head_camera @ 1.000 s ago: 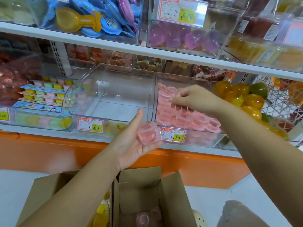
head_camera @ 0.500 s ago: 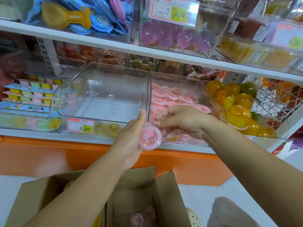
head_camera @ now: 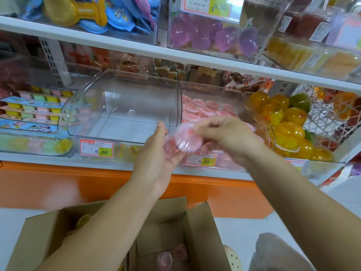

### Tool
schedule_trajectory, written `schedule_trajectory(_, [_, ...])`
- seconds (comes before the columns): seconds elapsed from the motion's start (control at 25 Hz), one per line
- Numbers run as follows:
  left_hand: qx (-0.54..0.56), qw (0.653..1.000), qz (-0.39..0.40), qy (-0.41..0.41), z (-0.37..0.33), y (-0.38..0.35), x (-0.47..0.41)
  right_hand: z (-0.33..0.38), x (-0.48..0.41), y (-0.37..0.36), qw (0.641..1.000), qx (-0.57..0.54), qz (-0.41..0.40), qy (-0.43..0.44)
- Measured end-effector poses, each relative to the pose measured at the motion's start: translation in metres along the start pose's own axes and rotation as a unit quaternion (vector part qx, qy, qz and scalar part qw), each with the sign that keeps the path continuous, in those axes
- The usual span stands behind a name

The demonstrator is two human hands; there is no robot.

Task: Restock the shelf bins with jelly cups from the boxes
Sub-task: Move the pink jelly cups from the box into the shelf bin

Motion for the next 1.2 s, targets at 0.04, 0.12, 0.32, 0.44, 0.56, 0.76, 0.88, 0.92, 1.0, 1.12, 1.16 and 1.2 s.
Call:
schedule_trajectory(0.04, [0.016,1.000,0.009,-0.007,-0.003,0.002,-0.001,0.005,-0.009,0.023,0.997,0.008,-0.076,0.025])
schedule_trajectory(0.12, [0.024,0.999,0.030,-0.005,-0.005,0.006,-0.002,0.012,-0.031,0.079,0.947,0.157,-0.275,0.055])
schedule_trajectory(0.32, [0.004,0.998,0.062,0.033,0.004,0.015,0.002,0.001,-0.098,0.152,0.796,0.479,-0.361,-0.077])
schedule_trajectory(0.44, [-0.042,0.995,0.080,0.036,0.007,0.019,0.002,0.001,-0.114,0.146,0.730,0.599,-0.306,-0.120])
schedule_trajectory(0.56, [-0.098,0.990,0.096,0.022,0.005,0.018,0.004,-0.001,-0.120,0.144,0.719,0.608,-0.317,-0.110])
schedule_trajectory(0.76, [-0.148,0.986,0.073,0.018,0.004,0.022,0.004,-0.020,-0.119,0.138,0.758,0.566,-0.313,-0.083])
schedule_trajectory(0.88, [-0.148,0.987,0.066,0.021,0.003,0.024,0.004,-0.031,-0.115,0.138,0.736,0.608,-0.289,-0.073])
schedule_trajectory(0.92, [-0.146,0.987,0.066,0.024,0.003,0.025,0.004,-0.032,-0.114,0.139,0.731,0.618,-0.281,-0.074])
schedule_trajectory(1.0, [-0.139,0.988,0.066,0.030,0.003,0.024,0.006,-0.031,-0.114,0.142,0.735,0.625,-0.255,-0.068])
schedule_trajectory(1.12, [-0.114,0.989,0.091,0.039,0.002,0.021,0.009,-0.020,-0.105,0.138,0.793,0.558,-0.243,-0.020])
schedule_trajectory(1.16, [-0.101,0.989,0.104,0.040,0.000,0.019,0.010,-0.013,-0.097,0.133,0.827,0.503,-0.250,0.007])
schedule_trajectory(1.2, [-0.094,0.988,0.115,0.037,-0.001,0.016,0.011,-0.004,-0.087,0.123,0.864,0.436,-0.248,0.031])
Point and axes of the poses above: each hand's wrist, its own x-axis away from the middle knuckle, its own y-axis out of the back of the hand, z = x × y, the point moved 3 cm from there along -x, towards the middle knuckle, and after that the axes turned 8 degrees about -y, right-handed, at the moved point
